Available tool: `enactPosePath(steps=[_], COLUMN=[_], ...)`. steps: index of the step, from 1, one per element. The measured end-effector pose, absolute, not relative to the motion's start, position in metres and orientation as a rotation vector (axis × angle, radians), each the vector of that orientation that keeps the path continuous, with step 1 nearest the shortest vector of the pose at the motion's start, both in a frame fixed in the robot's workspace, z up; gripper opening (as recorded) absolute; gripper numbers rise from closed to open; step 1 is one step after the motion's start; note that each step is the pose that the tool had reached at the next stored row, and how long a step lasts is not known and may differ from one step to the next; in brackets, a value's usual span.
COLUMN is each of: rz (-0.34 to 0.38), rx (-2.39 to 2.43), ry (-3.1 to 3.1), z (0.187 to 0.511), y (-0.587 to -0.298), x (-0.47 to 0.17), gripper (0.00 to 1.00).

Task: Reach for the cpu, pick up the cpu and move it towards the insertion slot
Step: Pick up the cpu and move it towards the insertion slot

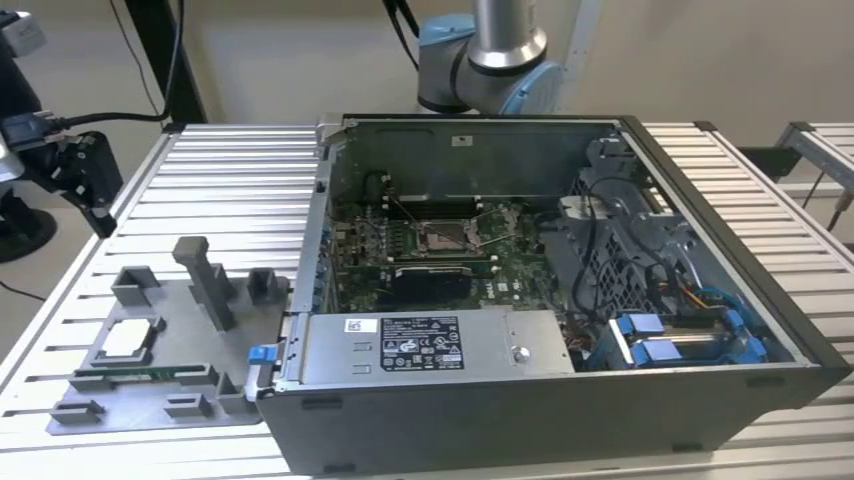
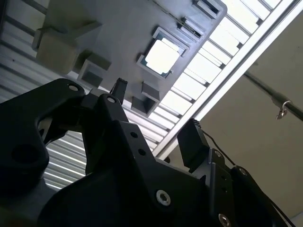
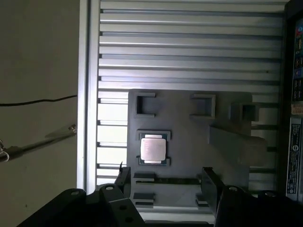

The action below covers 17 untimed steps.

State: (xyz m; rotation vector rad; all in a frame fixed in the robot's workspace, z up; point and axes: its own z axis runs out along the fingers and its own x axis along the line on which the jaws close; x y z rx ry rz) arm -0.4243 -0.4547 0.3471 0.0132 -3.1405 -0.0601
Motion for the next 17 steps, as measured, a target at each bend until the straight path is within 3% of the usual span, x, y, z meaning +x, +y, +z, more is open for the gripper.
enactPosePath(steps=[17], rz=[-0.06], rx=[0.013], ry=[-3.141], z=[0.332], y=[-0.455], x=[-0.424], gripper=[1.0])
